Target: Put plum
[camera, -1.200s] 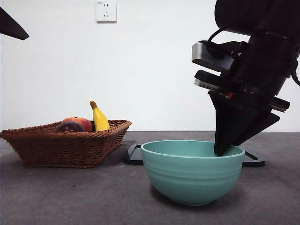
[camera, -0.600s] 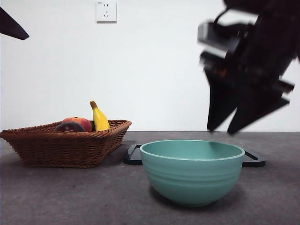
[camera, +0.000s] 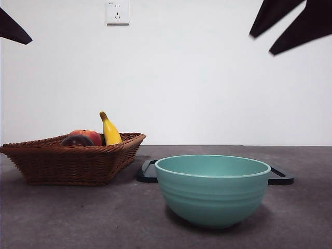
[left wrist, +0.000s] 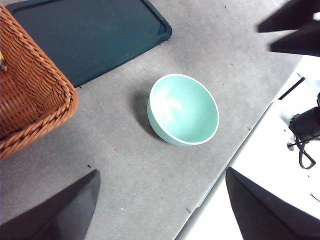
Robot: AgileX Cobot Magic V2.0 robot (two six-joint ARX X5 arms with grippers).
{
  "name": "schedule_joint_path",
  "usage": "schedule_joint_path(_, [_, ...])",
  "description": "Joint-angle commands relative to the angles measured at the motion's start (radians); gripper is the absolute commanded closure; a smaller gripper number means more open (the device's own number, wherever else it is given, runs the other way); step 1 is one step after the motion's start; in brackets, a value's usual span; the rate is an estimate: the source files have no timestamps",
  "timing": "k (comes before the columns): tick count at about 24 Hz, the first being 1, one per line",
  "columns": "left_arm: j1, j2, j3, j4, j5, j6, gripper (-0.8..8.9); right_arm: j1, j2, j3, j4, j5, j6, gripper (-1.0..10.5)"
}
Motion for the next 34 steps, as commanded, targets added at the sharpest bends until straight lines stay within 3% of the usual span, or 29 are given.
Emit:
schedule_joint_path(1, [-0.004, 0.006, 0.024, 0.003, 0.005, 0.011, 4.11, 0.005, -0.035, 0.016, -0.029, -0.056, 0.009, 7.3])
schedule_joint_path(6, [-0.004, 0.006, 0.024, 0.003, 0.005, 0.008, 4.11, 0.005, -0.086, 0.016, -0.12, -0.167, 0.008, 7.3])
schedule_joint_path(23, [-0.004, 0.006, 0.024, 0.003, 0.005, 0.008, 4.25, 0.005, -0.084, 0.016, -0.138, -0.166, -0.002, 7.3])
schedule_joint_path(26, [-0.004, 0.006, 0.024, 0.003, 0.005, 0.008, 5.79, 0.005, -0.084, 0.016, -0.138, -0.166, -0.003, 7.7])
schedule_joint_path(29, [-0.004, 0.006, 0.024, 0.003, 0.005, 0.008, 7.97, 0.005, -0.084, 0.016, -0.138, -0.166, -0.013, 9.4])
schedule_joint_path(34, [-0.004, 0.006, 0.024, 0.003, 0.005, 0.008, 8.05, 0.005, -0.084, 0.016, -0.137, -0.166, -0.026, 9.4])
